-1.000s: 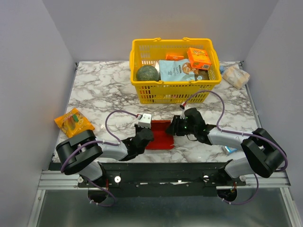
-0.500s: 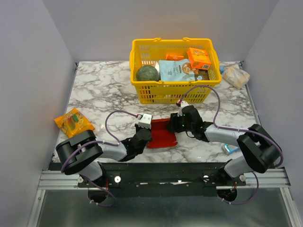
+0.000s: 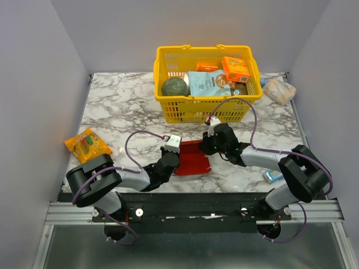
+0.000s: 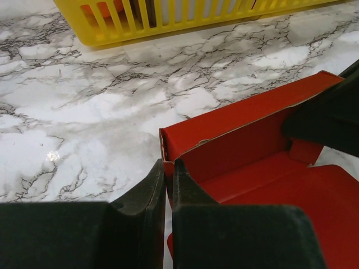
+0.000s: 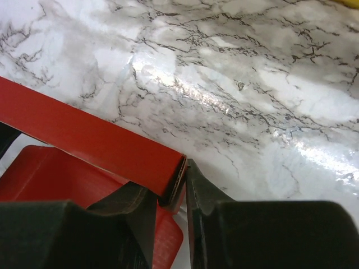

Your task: Fold the paper box

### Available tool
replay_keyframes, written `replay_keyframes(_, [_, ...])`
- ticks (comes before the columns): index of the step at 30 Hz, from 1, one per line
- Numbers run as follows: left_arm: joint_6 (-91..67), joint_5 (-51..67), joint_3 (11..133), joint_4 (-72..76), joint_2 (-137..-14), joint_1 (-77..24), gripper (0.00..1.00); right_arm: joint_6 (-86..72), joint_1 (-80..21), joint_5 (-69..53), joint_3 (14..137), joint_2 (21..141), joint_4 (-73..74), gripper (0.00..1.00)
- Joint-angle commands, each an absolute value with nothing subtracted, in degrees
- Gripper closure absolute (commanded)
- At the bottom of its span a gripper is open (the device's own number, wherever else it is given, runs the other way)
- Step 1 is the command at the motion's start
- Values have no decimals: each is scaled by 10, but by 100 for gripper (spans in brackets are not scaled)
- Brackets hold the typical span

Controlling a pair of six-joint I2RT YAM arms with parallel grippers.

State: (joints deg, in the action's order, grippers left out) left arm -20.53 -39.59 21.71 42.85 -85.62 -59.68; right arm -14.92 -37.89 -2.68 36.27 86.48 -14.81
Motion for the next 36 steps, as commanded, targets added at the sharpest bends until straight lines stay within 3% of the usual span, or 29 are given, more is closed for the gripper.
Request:
replay_keyframes(1, [-199,-377,219,430,-850,-603,100,-149,-375,27,365,862,-159,89])
replay_keyframes(2, [-199,-381,221,426,-848,-603,100,-155,-375,36,366,862,-152,96])
replay_keyframes(5, [-200,-385,221,420,-846,-603,100,-169,-375,74,374,866,-120,99])
replay_keyframes(16, [-192,-389,238,406,-861,-612,100,-235,-385,171,392,859,-72,99])
replay_keyframes(19, [-198,-388,249,387,-871,-612,100,-247,-386,144,398,856,-69,89])
replay_keyframes(20, [-201,-388,254,377,-874,-610,100,-249,-386,135,397,850,-66,74])
replay_keyframes(21, [-201,-385,265,359,-878,-608,100,-250,-386,125,396,845,-64,66])
replay_keyframes(26, [-207,-359,275,343,-886,-592,100,-245,-386,49,362,774,-56,40])
replay_keyframes(31, [-213,-338,272,336,-877,-578,100,-246,-386,13,319,683,-25,27])
replay_keyframes(36, [-214,-323,265,345,-867,-569,100,-246,-386,9,288,609,23,25])
